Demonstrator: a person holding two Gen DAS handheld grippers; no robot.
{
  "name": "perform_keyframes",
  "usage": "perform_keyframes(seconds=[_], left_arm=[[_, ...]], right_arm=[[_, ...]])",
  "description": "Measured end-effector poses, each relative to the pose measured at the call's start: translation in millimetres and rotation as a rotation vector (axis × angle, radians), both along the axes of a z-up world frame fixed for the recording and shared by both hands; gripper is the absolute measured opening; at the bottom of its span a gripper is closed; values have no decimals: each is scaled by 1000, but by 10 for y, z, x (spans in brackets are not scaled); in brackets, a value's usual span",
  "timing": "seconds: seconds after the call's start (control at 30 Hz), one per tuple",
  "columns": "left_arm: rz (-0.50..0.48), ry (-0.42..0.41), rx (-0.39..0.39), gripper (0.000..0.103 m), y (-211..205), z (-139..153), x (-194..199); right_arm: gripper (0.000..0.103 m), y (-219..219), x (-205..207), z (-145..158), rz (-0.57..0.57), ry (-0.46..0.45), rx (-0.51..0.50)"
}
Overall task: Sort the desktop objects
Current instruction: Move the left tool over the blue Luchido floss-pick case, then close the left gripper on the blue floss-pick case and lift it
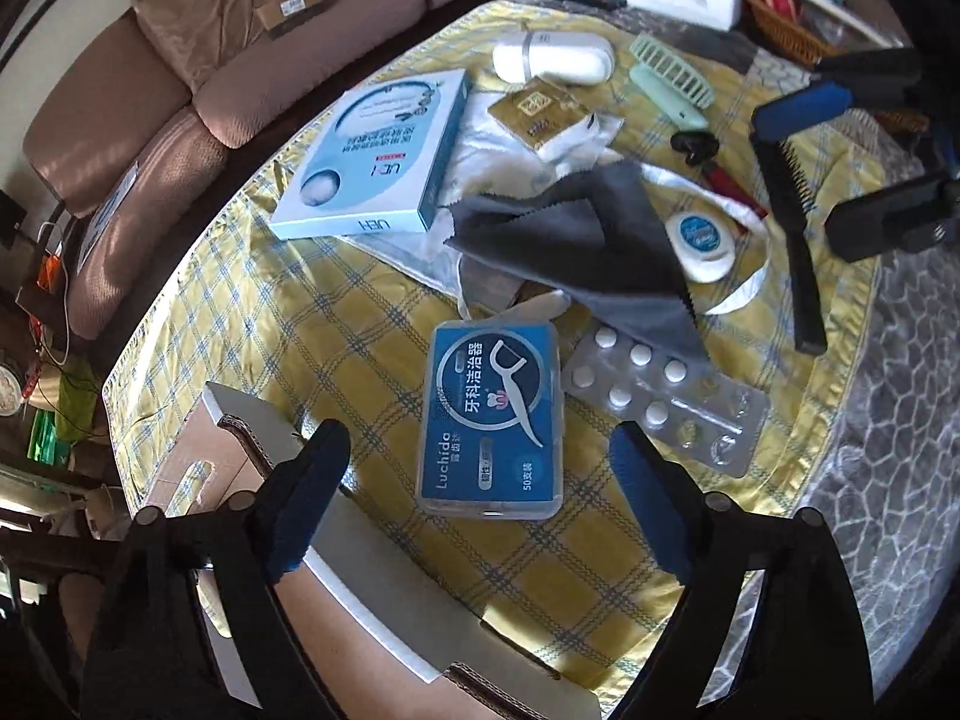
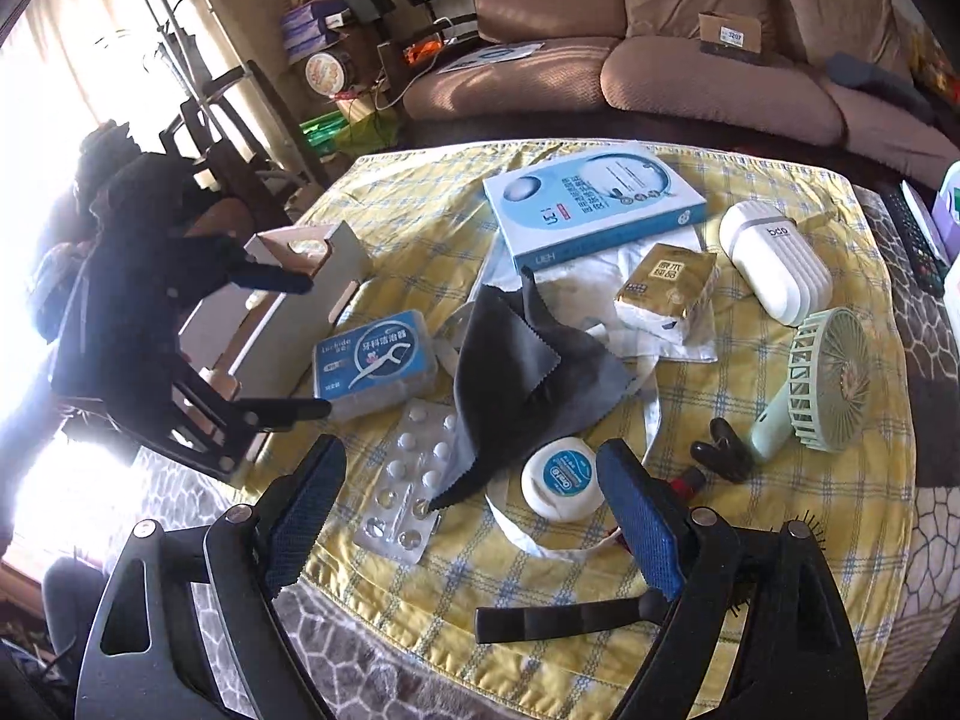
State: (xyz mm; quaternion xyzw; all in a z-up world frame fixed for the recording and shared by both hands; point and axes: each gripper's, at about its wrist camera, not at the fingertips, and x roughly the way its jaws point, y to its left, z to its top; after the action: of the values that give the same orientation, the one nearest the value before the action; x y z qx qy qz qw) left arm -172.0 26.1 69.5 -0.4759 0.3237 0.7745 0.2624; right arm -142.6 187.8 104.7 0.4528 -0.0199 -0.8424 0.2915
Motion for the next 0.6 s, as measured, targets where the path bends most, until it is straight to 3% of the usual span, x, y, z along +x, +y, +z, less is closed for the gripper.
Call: perform_keyframes(seconds=[0.1,0.27,0.33,0.4,0.43,0.47,0.6], left_arm=[[-22,-3,-76,81,50,-128,-38],[-34,-65,-80,86,143,-249,-91],[-21,-61,-118,86,153,-344,-119],[-7,-71,-136,80,139,-427,-148],[-3,-76,-136,68,126,-450,-146],[2,-83,-131,61,119,-463,-147],[9,-76,-110,61,106,-459,-115]], right_arm=[[87,2,-31,9,-5,-12,-38],[87,-32,-49,-82,-8,-41,-72],[87,-48,-51,-119,-6,-49,-80],[87,-56,-53,-148,-6,-57,-85],[87,-59,-54,-159,-6,-61,-85],[87,-63,-51,-165,-5,-62,-85],[87,-86,-55,-198,2,-71,-90]])
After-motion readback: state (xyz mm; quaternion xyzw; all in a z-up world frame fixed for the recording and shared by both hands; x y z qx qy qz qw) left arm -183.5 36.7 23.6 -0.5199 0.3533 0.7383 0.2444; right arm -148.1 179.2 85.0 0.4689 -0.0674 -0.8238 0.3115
